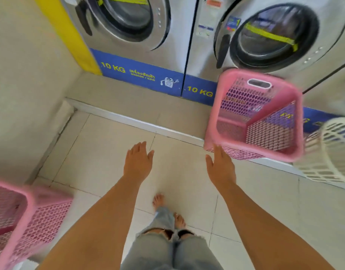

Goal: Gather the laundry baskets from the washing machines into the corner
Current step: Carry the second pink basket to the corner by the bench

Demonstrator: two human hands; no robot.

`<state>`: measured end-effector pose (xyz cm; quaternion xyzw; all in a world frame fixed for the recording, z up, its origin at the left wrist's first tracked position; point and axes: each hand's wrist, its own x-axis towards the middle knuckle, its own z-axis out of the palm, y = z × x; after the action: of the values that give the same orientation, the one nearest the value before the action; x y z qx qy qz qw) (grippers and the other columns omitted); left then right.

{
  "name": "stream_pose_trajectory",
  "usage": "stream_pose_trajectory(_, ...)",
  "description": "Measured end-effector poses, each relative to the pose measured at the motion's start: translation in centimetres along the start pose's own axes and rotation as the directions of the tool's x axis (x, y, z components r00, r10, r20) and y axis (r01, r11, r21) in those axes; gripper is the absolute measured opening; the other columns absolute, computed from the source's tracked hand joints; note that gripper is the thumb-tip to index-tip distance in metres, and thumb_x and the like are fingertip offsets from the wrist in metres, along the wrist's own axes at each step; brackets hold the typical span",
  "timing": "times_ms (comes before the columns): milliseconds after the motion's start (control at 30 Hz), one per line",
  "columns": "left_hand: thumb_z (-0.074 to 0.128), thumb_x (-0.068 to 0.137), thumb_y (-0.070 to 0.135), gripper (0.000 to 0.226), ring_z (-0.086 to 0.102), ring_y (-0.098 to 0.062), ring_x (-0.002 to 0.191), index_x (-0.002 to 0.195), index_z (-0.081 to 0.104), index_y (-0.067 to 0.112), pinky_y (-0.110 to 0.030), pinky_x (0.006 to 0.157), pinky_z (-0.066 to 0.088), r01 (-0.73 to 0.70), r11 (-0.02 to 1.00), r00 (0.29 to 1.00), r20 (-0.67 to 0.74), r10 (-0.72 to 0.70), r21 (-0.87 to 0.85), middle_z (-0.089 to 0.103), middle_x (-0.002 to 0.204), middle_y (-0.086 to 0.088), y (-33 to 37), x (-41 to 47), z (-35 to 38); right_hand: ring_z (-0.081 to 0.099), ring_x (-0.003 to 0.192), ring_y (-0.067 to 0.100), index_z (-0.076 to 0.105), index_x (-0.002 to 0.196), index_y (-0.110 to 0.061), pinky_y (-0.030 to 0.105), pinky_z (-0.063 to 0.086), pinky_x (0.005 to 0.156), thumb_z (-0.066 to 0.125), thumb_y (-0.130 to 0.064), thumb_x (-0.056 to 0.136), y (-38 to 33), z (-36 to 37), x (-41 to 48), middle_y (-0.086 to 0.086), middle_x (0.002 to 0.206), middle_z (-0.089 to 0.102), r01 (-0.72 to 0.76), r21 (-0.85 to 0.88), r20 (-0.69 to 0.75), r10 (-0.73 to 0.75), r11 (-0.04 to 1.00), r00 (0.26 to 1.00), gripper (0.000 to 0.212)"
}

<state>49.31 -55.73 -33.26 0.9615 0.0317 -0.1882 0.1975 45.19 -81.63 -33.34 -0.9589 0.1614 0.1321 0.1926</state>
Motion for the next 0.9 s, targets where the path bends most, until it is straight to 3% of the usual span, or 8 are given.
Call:
stream_pose_trajectory(400,0.040,0.102,0.034,0.056,0.035,-0.033,0.141,0.149,0.032,0.005,-0.041,0.118,0.028,-0.149,0.989,0.988,0.049,0.150,-0.019,0.038,0.153,-0.016,15.5,10.1,3.1,0.031,0.142,0.030,0.029,0.149,-0.014,0.049,0.032,0.114,0.040,-0.032,0.100,10.4,-5.6,7.4,0.008,0.157,0.030,-0.281,0.198,-0.130,0.309,0.939,0.942,0.054)
stream_pose_trajectory(700,0.044,0.100,0.026,0.056,0.036,-0.035,0.139,0.150,0.030,0.004,-0.046,0.113,0.034,-0.030,0.995,0.996,0.081,0.038,-0.092,0.038,0.151,-0.019,26.6,16.1,8.8,0.028,0.143,0.032,0.030,0.149,-0.011,0.044,0.023,0.116,0.042,-0.030,0.098,22.1,-10.1,17.0,0.011,0.157,0.030,-0.374,0.180,-0.144,0.400,0.910,0.905,0.055)
stream_pose_trajectory(900,0.045,0.099,0.026,0.059,0.043,-0.040,0.131,0.151,0.024,0.007,-0.053,0.106,0.040,0.014,0.993,0.997,0.081,-0.004,-0.116,0.038,0.147,-0.021,30.1,20.2,12.2,0.026,0.143,0.036,0.023,0.151,-0.014,0.050,0.024,0.116,0.046,-0.030,0.096,28.8,-11.0,22.2,0.013,0.158,0.024,-0.404,0.152,-0.156,0.426,0.902,0.891,0.061)
